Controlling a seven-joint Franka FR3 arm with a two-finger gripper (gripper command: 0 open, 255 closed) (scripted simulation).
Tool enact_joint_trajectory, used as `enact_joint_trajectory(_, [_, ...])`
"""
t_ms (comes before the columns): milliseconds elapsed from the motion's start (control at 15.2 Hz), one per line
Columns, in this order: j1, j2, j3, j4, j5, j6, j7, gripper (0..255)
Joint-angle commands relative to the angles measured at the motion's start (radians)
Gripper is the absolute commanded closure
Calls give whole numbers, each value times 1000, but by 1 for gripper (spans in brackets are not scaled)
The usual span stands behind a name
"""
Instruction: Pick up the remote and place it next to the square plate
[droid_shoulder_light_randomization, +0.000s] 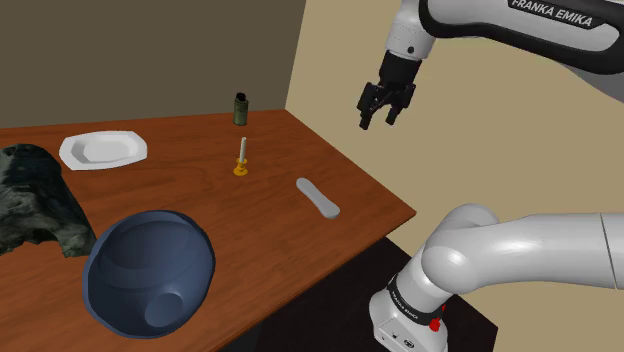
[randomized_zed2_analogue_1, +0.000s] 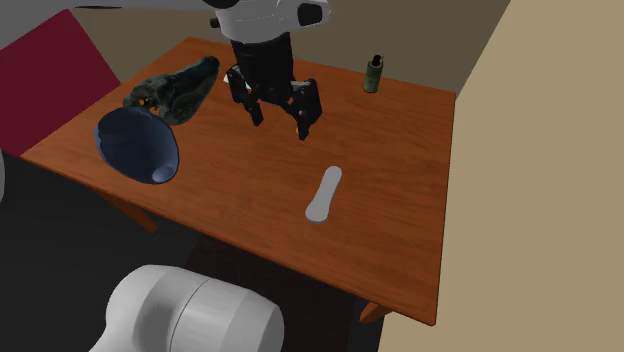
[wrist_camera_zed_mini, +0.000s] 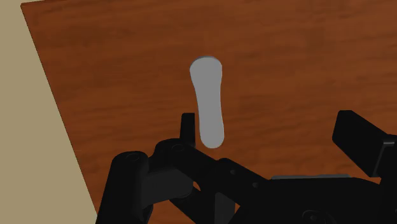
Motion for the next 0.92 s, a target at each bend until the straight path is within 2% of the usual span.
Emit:
enact_joint_trajectory(0, [0,0,0,0,0,0,0,0])
enact_joint_trajectory(462, [-6,76,-54,-170,-22,248,-36,0])
enact_joint_trajectory(858, [-10,209,-102,-264,-38,476,-69,0])
